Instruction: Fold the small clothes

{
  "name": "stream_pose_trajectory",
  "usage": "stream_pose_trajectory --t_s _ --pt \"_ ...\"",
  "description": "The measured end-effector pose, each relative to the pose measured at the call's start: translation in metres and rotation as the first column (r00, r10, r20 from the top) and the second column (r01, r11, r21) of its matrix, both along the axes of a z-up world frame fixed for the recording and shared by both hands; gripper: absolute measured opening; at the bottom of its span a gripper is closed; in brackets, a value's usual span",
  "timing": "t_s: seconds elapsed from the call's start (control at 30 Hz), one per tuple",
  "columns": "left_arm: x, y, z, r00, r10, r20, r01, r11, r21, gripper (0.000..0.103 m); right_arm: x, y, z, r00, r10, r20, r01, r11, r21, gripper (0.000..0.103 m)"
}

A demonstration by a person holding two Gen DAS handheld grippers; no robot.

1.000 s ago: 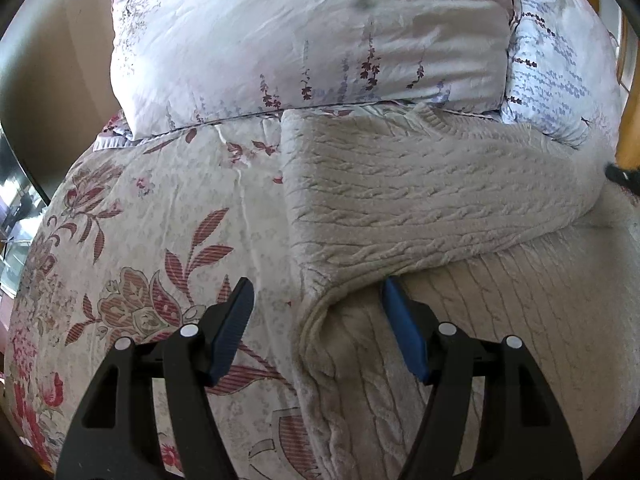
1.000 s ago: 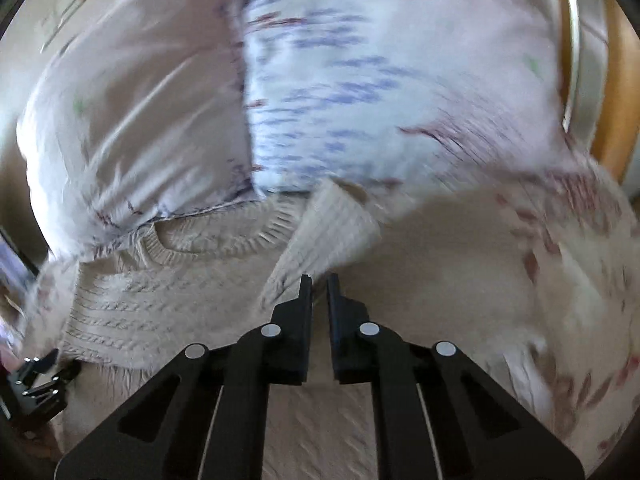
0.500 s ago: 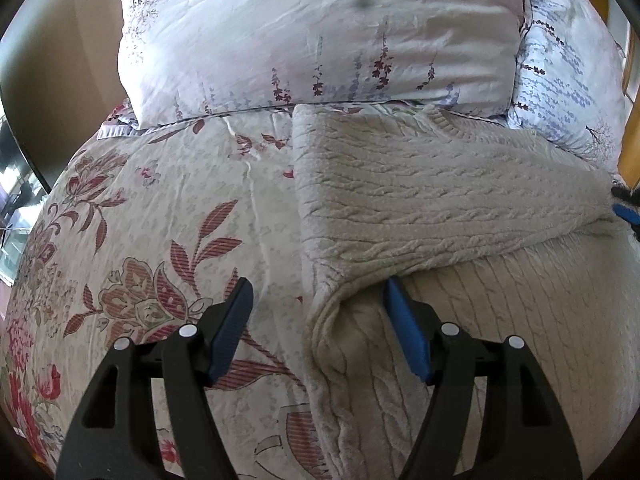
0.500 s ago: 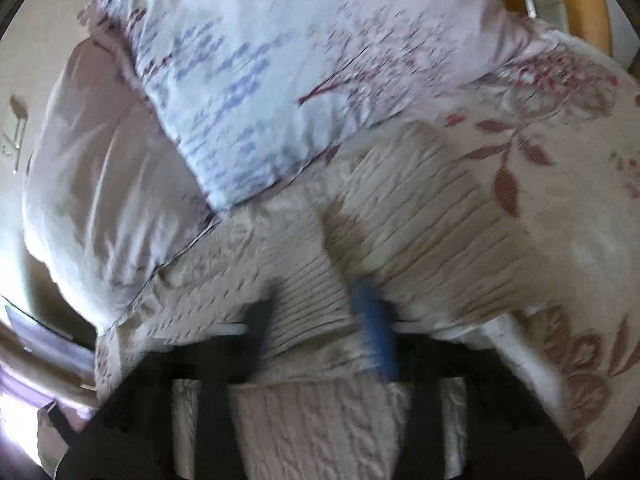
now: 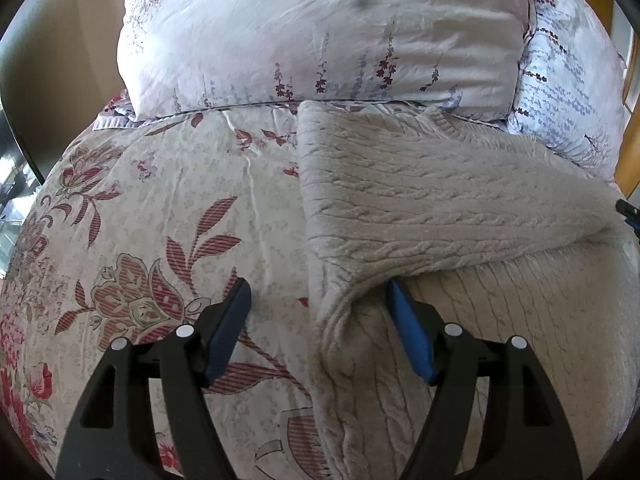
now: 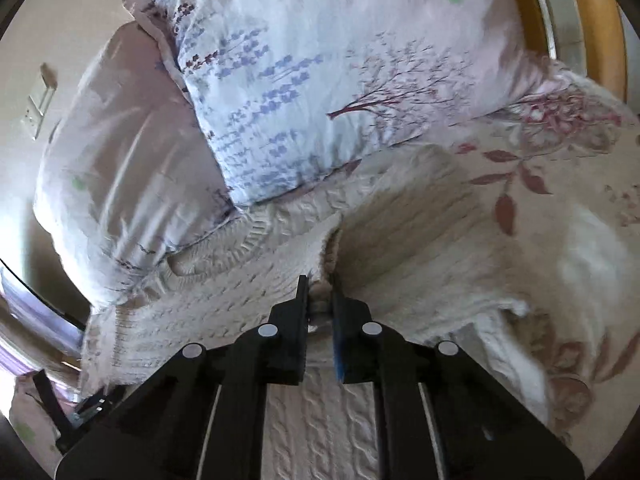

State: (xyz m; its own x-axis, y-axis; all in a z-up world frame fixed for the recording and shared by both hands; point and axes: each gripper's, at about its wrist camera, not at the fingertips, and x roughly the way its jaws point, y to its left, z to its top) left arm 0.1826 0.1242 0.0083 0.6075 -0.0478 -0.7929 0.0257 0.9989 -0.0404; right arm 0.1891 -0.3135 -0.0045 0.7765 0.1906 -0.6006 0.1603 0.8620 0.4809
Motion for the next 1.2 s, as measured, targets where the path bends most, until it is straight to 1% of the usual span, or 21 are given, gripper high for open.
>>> stream_pose_trajectory --t_s 0.13,0.27,0.33,0.37,0.4,0.43,0.47,0.5,0.6,0.63,0.7,0.73,0.8,0.87,0.97,1.0,1.03,1.07,1.13,1.17,1.2 --pt "0.001 0.001 0.000 1.000 0.003 0.000 -0.003 1.000 -0.004 0.071 0.000 -0.001 -0.021 0.996 -0.043 -0.072 0.041 0.999 -0.026 0.010" --pt "0.001 0.002 0.000 1.000 0.003 0.001 -0.003 1.000 -0.012 0.072 0.001 0.005 -0.019 0.995 -0.053 -0.080 0.048 0.996 -0.072 0.011" --pt "-0.004 0.006 0.001 1.000 0.003 0.006 -0.003 0.999 -0.050 0.071 -0.004 0.000 -0.015 0.997 -0.022 -0.073 0.020 0.999 -0.029 0.017" --pt "-0.008 0.008 0.002 1.000 -0.001 0.009 0.001 0.997 -0.075 0.071 -0.009 -0.005 -0.013 0.998 -0.011 -0.063 0.011 1.000 0.002 0.026" --pt "-0.014 0.011 0.003 1.000 -0.009 0.012 0.011 0.994 -0.107 0.071 -0.019 -0.012 -0.010 0.999 0.005 -0.046 -0.003 0.999 0.038 0.039" --pt "-0.019 0.013 0.003 1.000 -0.016 0.014 0.017 0.991 -0.132 0.071 -0.027 -0.015 -0.008 0.999 0.015 -0.032 -0.013 0.998 0.058 0.046" --pt "-0.027 0.016 0.004 0.999 -0.026 0.020 0.029 0.985 -0.172 0.071 -0.038 -0.024 -0.006 0.999 0.032 -0.012 -0.031 0.996 0.083 0.056" --pt "-0.034 0.018 0.005 0.999 -0.032 0.025 0.037 0.979 -0.201 0.071 -0.047 -0.028 -0.005 0.999 0.044 0.001 -0.044 0.994 0.096 0.059" --pt "-0.058 0.027 0.005 0.998 -0.050 0.037 0.059 0.954 -0.295 0.071 -0.076 -0.049 -0.008 0.997 0.071 0.018 -0.072 0.989 0.130 0.059" --pt "-0.064 0.029 0.005 0.998 -0.052 0.038 0.062 0.947 -0.316 0.071 -0.084 -0.055 -0.009 0.997 0.074 0.017 -0.076 0.988 0.137 0.059" --pt "-0.078 0.033 0.001 0.998 -0.058 0.032 0.066 0.922 -0.381 0.069 -0.105 -0.070 -0.016 0.998 0.062 0.004 -0.062 0.988 0.144 0.059" --pt "-0.084 0.035 -0.001 0.998 -0.059 0.028 0.066 0.910 -0.410 0.068 -0.114 -0.075 -0.019 0.998 0.058 0.000 -0.057 0.988 0.147 0.059" --pt "-0.094 0.036 -0.002 0.998 -0.062 0.030 0.069 0.892 -0.446 0.065 -0.127 -0.082 -0.028 0.998 0.062 -0.016 -0.059 0.986 0.153 0.059" --pt "-0.102 0.034 -0.003 0.997 -0.077 0.027 0.081 0.875 -0.477 0.059 -0.136 -0.085 -0.035 0.997 0.077 -0.026 -0.071 0.983 0.172 0.057" --pt "-0.117 0.028 -0.005 0.995 -0.100 0.028 0.100 0.857 -0.505 0.054 -0.148 -0.085 -0.047 0.990 0.138 -0.026 -0.127 0.959 0.254 0.046" --pt "-0.122 0.027 -0.005 0.994 -0.104 0.031 0.105 0.853 -0.511 0.054 -0.150 -0.084 -0.048 0.988 0.151 -0.022 -0.140 0.954 0.267 0.043" --pt "-0.130 0.025 -0.006 0.993 -0.109 0.035 0.111 0.843 -0.526 0.052 -0.154 -0.083 -0.049 0.984 0.175 -0.018 -0.162 0.945 0.285 0.041" --pt "-0.134 0.024 -0.007 0.993 -0.117 0.036 0.117 0.831 -0.544 0.049 -0.158 -0.081 -0.050 0.981 0.196 -0.013 -0.183 0.936 0.302 0.040" --pt "-0.144 0.024 -0.012 0.991 -0.132 0.035 0.127 0.794 -0.594 0.045 -0.168 -0.078 -0.053 0.968 0.251 0.005 -0.237 0.906 0.350 0.039" --pt "-0.153 0.024 -0.014 0.990 -0.136 0.039 0.131 0.774 -0.620 0.041 -0.172 -0.076 -0.055 0.963 0.268 0.010 -0.253 0.896 0.365 0.038" --pt "-0.159 0.024 -0.015 0.989 -0.141 0.041 0.135 0.764 -0.631 0.038 -0.177 -0.075 -0.057 0.957 0.289 0.019 -0.274 0.882 0.383 0.036"
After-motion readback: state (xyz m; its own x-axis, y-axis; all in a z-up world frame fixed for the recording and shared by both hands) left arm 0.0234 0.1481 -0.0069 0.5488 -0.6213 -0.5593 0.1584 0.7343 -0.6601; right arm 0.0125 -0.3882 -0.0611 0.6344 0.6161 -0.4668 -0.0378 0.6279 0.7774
